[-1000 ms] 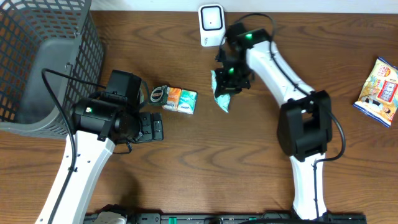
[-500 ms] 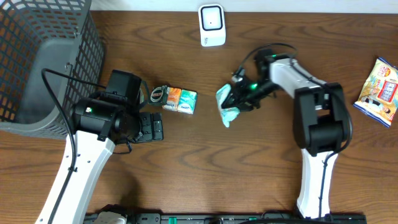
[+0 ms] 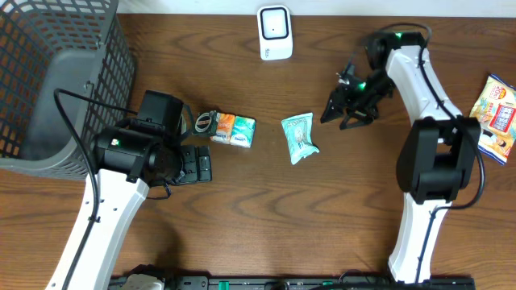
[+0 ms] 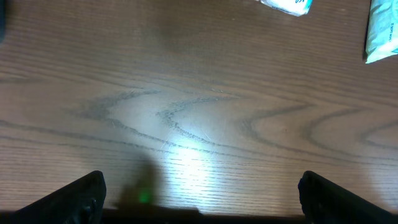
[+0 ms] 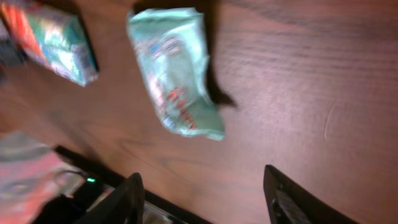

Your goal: Scan the item barcode

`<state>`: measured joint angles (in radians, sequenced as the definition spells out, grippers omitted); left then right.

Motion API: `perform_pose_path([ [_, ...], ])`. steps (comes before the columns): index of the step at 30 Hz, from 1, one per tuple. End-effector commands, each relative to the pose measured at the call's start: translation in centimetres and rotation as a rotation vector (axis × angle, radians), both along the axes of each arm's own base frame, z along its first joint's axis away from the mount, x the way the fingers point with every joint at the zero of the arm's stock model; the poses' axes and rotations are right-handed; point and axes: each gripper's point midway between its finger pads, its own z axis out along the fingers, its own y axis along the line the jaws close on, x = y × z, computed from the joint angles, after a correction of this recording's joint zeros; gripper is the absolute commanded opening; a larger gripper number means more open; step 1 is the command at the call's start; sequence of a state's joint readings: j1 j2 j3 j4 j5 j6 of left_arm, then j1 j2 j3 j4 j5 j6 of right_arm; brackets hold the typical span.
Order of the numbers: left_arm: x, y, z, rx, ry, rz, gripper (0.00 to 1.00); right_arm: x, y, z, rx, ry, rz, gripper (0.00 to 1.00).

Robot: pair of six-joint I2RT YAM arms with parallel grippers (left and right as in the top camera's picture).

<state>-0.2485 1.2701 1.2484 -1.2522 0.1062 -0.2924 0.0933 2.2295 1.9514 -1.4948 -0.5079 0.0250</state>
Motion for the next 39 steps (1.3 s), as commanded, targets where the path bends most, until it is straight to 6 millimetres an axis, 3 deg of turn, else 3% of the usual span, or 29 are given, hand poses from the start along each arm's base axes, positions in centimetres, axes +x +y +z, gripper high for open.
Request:
perform_pose_path([
  [1,-0.1,0.0,-0.2,-0.008,0.012,0.010,0.98,-0.4,1.8,3.8,-0.068,-0.149,0.114,0.60],
  [6,-0.1,0.0,-0.2,-0.008,0.012,0.010,0.98,-2.0,5.3,7.3,-0.087,-0.266,0.205,0.63],
  [10,-0.1,0.0,-0.2,-0.008,0.013,0.010,0.98,-3.0,7.1,8.5,-0.156,-0.328,0.242,0.70],
  [13,-0.1,0.0,-0.2,-0.008,0.012,0.010,0.98,-3.7,8.3,8.4,-0.188,-0.340,0.281,0.89],
  [16,-0.1,0.0,-0.2,-0.008,0.013,0.010,0.98,-4.3,9.5,8.2,-0.191,-0.351,0.313,0.99],
  [22,-0.1,0.0,-0.2,-0.008,0.013,0.010,0.98,-4.2,10.9,8.3,-0.193,-0.396,0.344,0.99],
  [39,-0.1,0.0,-0.2,-0.008,0.012,0.010,0.98,-4.3,12.1,8.4,-0.179,-0.419,0.367,0.99],
])
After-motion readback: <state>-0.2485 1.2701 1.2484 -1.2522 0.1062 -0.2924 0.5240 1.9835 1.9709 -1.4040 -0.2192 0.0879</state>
